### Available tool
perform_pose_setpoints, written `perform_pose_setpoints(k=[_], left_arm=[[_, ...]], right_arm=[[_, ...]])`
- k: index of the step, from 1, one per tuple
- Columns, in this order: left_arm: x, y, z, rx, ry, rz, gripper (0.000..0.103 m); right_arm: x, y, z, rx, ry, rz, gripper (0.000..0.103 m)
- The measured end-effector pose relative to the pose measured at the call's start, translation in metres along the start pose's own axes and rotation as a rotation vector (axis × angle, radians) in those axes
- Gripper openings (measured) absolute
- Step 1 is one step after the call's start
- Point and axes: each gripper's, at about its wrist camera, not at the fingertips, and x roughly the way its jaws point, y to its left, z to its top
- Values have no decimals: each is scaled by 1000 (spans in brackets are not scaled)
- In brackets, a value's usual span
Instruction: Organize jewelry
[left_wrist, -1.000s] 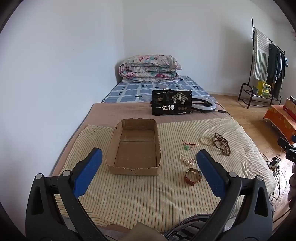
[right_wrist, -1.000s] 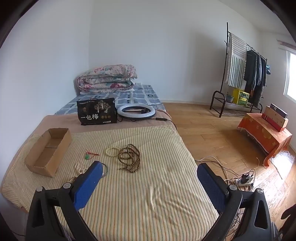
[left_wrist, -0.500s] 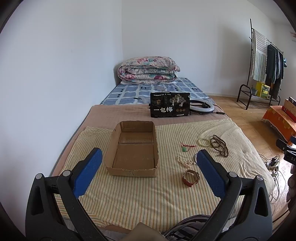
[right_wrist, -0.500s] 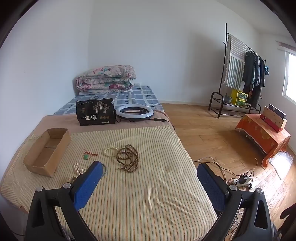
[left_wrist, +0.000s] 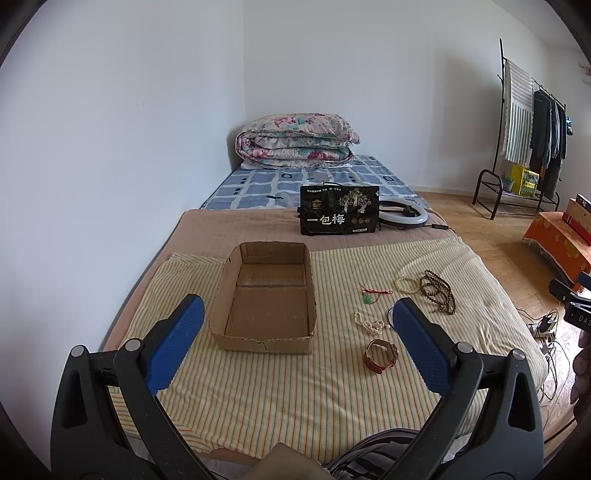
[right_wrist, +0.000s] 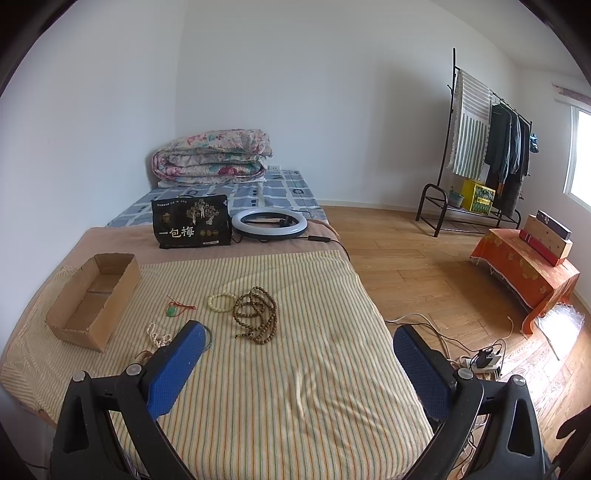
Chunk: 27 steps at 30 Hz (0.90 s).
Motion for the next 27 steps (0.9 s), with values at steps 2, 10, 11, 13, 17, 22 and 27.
perform_pose_setpoints(k=[2, 10, 11, 13, 17, 22, 27], left_arm=[[2, 2, -1, 0, 1, -1, 103], [0, 1, 0, 1, -1, -2, 103], [1, 2, 0, -1, 0, -1, 103], [1, 2, -1, 0, 0, -2, 103], [-1, 0, 1, -2, 1, -2, 103], [1, 3, -1, -1, -1, -3, 103], [-1, 1, 2, 0, 0, -3, 103]], right_arm=[[0, 1, 0, -1, 1, -1, 103], [1, 1, -2, -7, 4, -3, 103], [1, 1, -2, -7, 5, -2, 103], [1, 2, -2, -9, 8, -2, 103], [0, 3, -2, -11, 8, -4, 103], [0, 3, -2, -11, 9, -4, 103], [0, 3, -2, -12, 9, -4, 103]])
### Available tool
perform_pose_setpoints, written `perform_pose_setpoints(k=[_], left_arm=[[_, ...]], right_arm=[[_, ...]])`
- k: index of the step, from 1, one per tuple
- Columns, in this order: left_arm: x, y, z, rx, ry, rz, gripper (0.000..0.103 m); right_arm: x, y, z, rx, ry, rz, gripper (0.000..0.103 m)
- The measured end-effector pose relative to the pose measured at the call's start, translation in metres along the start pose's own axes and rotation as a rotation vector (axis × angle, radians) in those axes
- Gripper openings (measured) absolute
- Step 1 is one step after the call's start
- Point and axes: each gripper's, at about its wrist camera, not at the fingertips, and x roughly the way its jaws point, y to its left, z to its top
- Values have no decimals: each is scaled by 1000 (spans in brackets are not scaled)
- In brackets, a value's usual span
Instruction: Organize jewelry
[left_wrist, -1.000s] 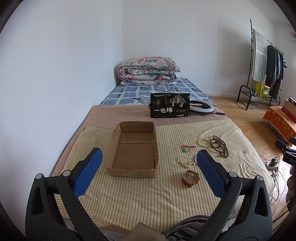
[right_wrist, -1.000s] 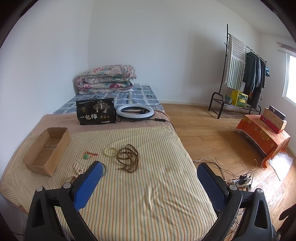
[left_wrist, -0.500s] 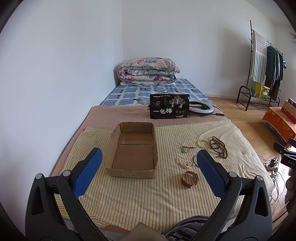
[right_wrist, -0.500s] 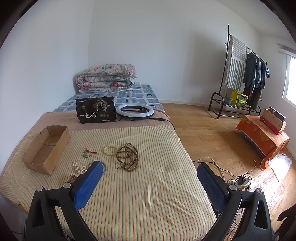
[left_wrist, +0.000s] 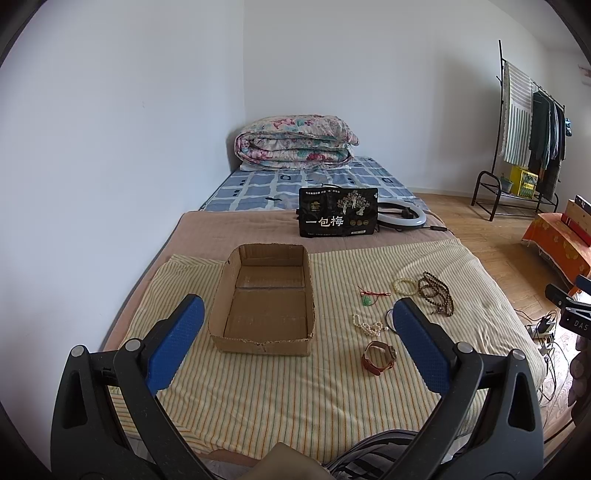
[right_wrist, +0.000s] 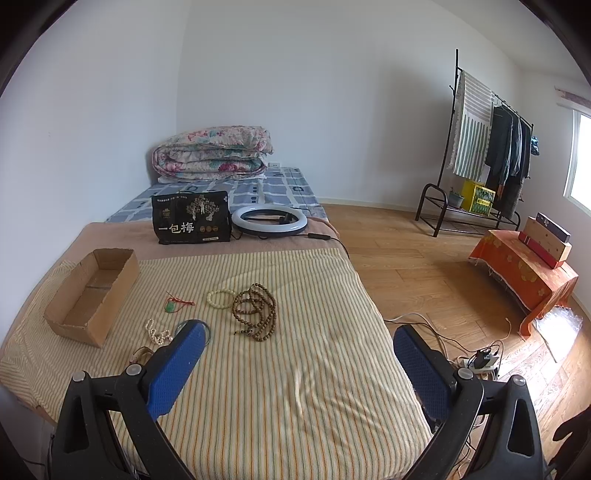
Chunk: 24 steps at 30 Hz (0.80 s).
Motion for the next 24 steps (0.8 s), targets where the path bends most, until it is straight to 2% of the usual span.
perform_pose_setpoints(k=[6, 7, 24], left_arm=[[0, -4, 6, 3, 2, -1, 103], [2, 2, -5, -2, -1, 0, 103], [2, 2, -5, -3, 2, 3, 103]], right_arm=[[1, 1, 0, 0, 0, -1, 103], [1, 1, 0, 0, 1, -1, 103], [2, 0, -3, -2, 10, -6, 103]])
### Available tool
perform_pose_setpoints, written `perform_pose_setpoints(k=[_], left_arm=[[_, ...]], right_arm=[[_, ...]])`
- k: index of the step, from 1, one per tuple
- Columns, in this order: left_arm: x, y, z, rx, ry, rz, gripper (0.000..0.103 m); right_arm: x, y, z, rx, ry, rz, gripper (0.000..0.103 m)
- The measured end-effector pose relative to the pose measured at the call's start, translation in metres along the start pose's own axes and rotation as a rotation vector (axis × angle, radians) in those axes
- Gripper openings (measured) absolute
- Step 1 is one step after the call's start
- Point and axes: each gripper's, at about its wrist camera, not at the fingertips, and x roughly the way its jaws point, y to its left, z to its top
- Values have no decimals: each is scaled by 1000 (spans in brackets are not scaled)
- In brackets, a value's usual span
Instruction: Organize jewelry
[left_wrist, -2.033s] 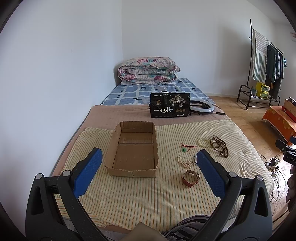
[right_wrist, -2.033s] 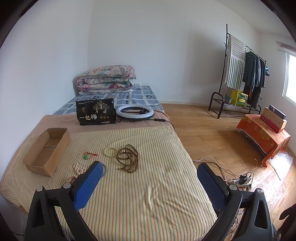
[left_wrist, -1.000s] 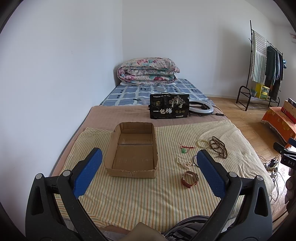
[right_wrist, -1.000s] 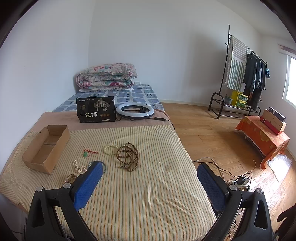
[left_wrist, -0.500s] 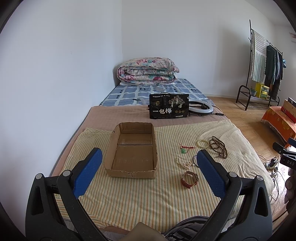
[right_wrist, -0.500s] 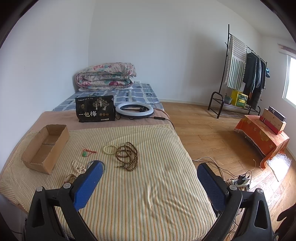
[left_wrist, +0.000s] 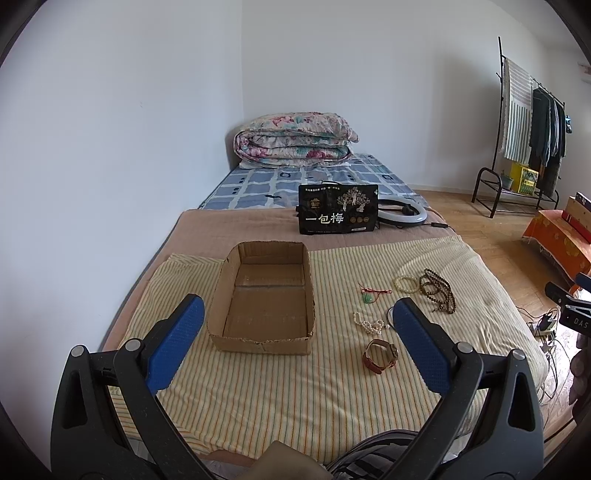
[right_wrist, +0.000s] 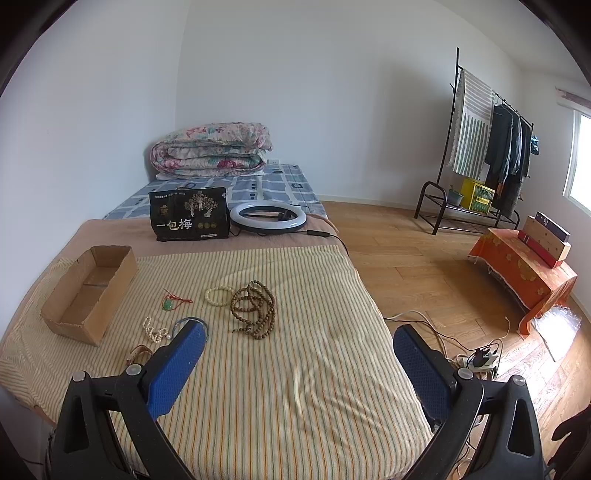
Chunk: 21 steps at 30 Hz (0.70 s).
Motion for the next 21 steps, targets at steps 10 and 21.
perform_pose_setpoints(k=[10, 21], left_arm=[[1, 0, 0, 4, 7, -2, 103], [23, 3, -7, 7, 36, -11, 103]], right_arm=[[6, 0, 0, -5, 12, -10, 103], [9, 2, 1, -18, 17, -20, 103]])
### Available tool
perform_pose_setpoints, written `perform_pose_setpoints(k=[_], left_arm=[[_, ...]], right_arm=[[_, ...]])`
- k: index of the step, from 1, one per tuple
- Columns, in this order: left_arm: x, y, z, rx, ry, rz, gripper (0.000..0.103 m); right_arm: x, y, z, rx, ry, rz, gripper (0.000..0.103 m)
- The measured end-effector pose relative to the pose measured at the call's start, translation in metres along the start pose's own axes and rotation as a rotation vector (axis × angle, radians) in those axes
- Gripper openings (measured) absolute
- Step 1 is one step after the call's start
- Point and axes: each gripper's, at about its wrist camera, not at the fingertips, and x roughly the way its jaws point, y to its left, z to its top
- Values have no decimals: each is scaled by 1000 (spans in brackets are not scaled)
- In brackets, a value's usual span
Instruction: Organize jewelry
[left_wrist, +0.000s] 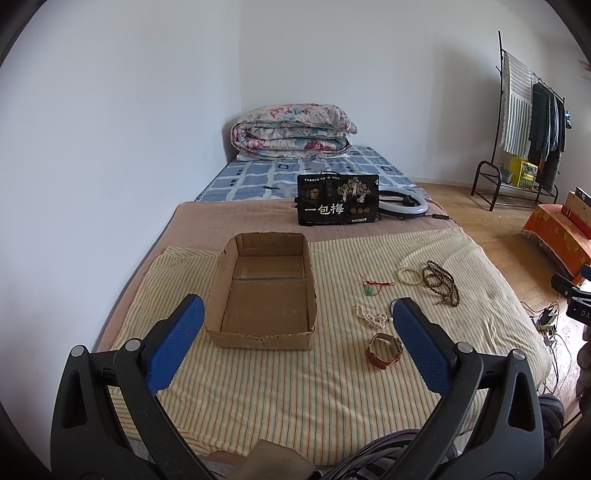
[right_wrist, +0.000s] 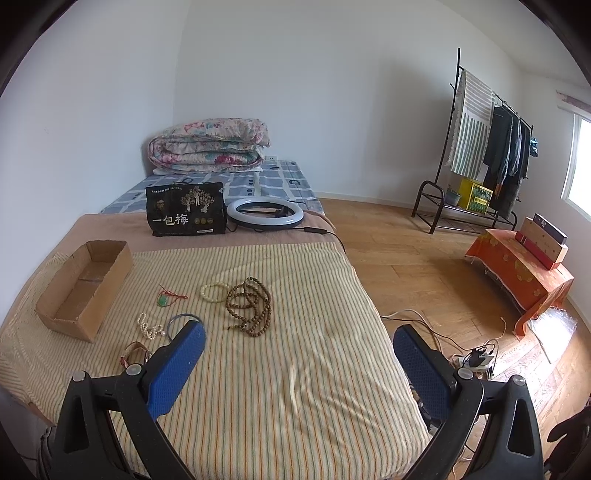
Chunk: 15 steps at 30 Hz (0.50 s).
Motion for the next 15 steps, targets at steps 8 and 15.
perform_pose_setpoints(k=[8, 15], left_arm=[[31, -1, -5, 6, 68, -34, 103], [48, -17, -12, 31, 109, -82, 103]], right_arm=[[9, -1, 10, -23, 0, 3, 103], [27, 1, 20, -75, 0, -8, 103]])
